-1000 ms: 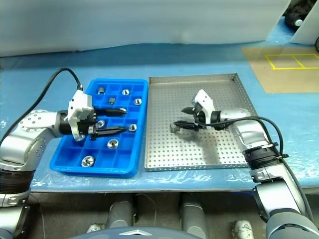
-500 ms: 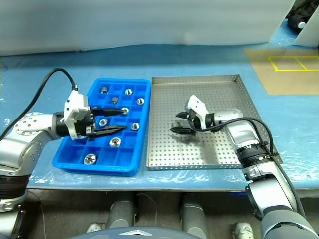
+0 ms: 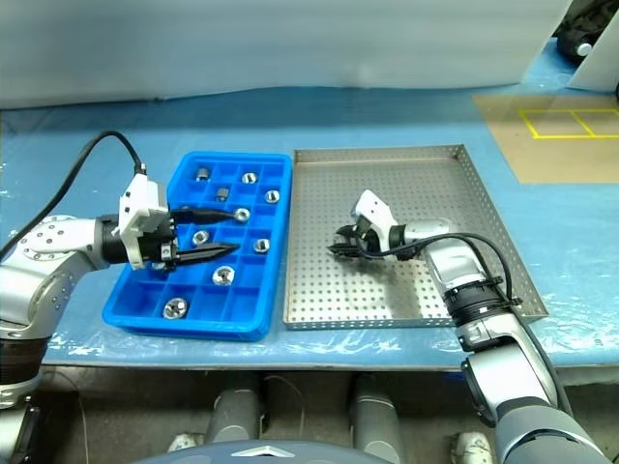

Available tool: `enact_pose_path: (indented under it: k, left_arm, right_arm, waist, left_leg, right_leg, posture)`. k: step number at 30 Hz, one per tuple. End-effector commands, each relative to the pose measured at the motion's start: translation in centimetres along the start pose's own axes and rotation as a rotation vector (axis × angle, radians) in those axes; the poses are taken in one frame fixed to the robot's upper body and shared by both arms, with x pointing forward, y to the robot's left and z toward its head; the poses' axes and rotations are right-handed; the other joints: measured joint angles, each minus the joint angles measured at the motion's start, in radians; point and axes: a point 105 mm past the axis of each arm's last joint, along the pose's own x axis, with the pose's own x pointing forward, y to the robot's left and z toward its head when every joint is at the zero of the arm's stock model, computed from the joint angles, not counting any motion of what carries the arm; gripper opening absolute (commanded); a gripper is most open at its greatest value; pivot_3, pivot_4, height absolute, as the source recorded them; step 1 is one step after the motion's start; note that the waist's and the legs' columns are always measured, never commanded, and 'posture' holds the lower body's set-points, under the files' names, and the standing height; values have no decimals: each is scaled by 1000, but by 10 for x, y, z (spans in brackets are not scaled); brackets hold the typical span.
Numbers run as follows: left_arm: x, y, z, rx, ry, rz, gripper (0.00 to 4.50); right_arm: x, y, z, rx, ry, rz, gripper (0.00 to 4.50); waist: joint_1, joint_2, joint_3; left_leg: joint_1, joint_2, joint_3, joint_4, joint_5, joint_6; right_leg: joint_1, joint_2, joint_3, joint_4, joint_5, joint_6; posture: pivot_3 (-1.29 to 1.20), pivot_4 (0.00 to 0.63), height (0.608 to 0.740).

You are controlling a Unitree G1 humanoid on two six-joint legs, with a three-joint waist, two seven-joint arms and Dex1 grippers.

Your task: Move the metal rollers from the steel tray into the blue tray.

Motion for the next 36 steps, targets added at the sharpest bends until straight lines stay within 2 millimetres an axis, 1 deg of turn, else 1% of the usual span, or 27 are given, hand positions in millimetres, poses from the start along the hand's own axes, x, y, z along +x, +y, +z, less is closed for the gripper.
enact_pose_path:
  k: [1, 2, 4, 7, 10, 15, 17, 18, 21, 22, 23, 24, 26, 27, 28, 32, 36]
  left_arm:
    - [-5, 3, 11, 54, -11, 8, 2896]
    - [-5, 4, 11, 54, -10, 8, 2896]
    - [-6, 4, 11, 55, -7, 10, 2896]
    - [-7, 6, 11, 57, -3, 15, 2896]
    - [-9, 8, 12, 60, -2, 25, 2896]
    - [-16, 14, 16, 74, 0, 62, 2896]
    - [-21, 17, 18, 78, 1, 80, 2896]
    - [-27, 18, 20, 78, 3, 96, 2896]
    - [-38, 20, 22, 70, 8, 130, 2896]
    - [-40, 20, 22, 65, 11, 139, 2896]
    - [-44, 18, 19, 57, 23, 148, 2896]
    - [-47, 17, 17, 52, 32, 152, 2896]
    - [-53, 13, 13, 40, 45, 171, 2896]
    - [-55, 11, 14, 38, 46, 179, 2896]
    - [-56, 10, 14, 36, 46, 184, 2896]
    - [-64, 0, 13, 25, 68, 198, 2896]
    - [-72, -17, 13, 9, 87, 205, 2896]
  right_arm:
    - [-2, -3, 11, -29, -32, -19, 833]
    - [-2, -2, 12, -33, -37, -14, 712]
    - [-3, -1, 12, -28, -45, -9, 717]
    - [-3, -7, 11, -28, -33, -50, 717]
    - [-3, -7, 12, -30, -39, -43, 717]
    - [-4, -10, 25, -41, -69, -52, 717]
    - [-6, -9, 35, -46, -83, -34, 717]
    - [-8, -5, 50, -64, -114, -2, 717]
    - [-12, 9, 78, -99, -178, 74, 717]
    - [-13, 13, 85, -98, -193, 96, 717]
    - [-13, 23, 96, -102, -216, 151, 717]
    - [-14, 31, 103, -104, -229, 189, 717]
    - [-8, 53, 121, -97, -274, 293, 717]
    - [-5, 61, 126, -101, -284, 327, 717]
    - [-4, 66, 129, -103, -288, 346, 717]
    - [7, 80, 130, -113, -277, 413, 717]
    - [18, 89, 130, -111, -275, 473, 717]
  waist:
    - [0, 0, 0]
    - [0, 0, 0]
    - [0, 0, 0]
    - [0, 0, 0]
    - [0, 0, 0]
    - [-1, 0, 0]
    - [-1, 0, 0]
    - [-2, 0, 0]
    - [-3, 0, 0]
    - [-3, 0, 0]
    - [-2, 0, 0]
    - [-2, 0, 0]
    - [0, 0, 0]
    - [2, -1, 0]
    - [5, -1, 0]
    - [23, -2, 0]
    - [37, -2, 0]
  left_leg:
    - [0, 0, 0, 0, 0, 0]
    - [0, 0, 0, 0, 0, 0]
    - [0, 0, 0, 0, 0, 0]
    - [0, 0, 0, 0, 0, 0]
    - [0, 0, 0, 0, 0, 0]
    - [0, 0, 0, 0, 0, 0]
    - [0, 0, 0, 0, 0, 0]
    - [0, 0, 0, 0, 0, 0]
    - [-1, 0, 0, 0, 0, 0]
    - [-1, 1, 0, 0, 0, 0]
    - [-1, 1, 0, 0, 0, 0]
    - [-1, 1, 0, -1, 0, 0]
    - [0, 1, 0, -1, 0, 0]
    - [-1, 1, 0, -1, 0, 0]
    - [-1, 2, -1, -2, 0, 0]
    - [-1, 2, -1, -1, 0, -1]
    - [-1, 1, -2, -2, 0, -1]
  right_leg:
    - [0, 0, 0, 0, 0, 0]
    - [0, 0, 0, 0, 0, 0]
    - [0, 0, 0, 0, 0, 0]
    - [0, 0, 0, 0, 0, 0]
    - [0, 0, 0, 0, 0, 0]
    - [0, 0, 0, 0, 0, 0]
    - [0, 0, 0, 1, 0, 0]
    - [-1, 0, 0, 1, 0, 0]
    - [-2, 1, 0, 1, 0, 0]
    - [-2, 1, 0, 1, 0, 0]
    - [-2, 1, 0, 1, 0, -1]
    - [-2, 1, 0, 1, -1, -1]
    - [-2, 1, 0, 1, -1, -2]
    - [-2, 1, -1, 1, -1, -2]
    - [-2, 1, -1, 1, -2, -2]
    - [-2, 1, -2, 1, -2, -2]
    - [-2, 0, -2, 1, -2, -2]
  posture:
    - [40, 150, 740]
    - [39, 150, 740]
    - [38, 150, 740]
    - [38, 150, 740]
    - [40, 150, 740]
    - [46, 150, 740]
    - [51, 150, 740]
    - [54, 150, 740]
    - [63, 150, 740]
    - [67, 150, 740]
    - [79, 150, 740]
    - [85, 150, 740]
    - [112, 150, 740]
    - [129, 150, 740]
    - [129, 150, 740]
    - [193, 150, 740]
    - [263, 150, 740]
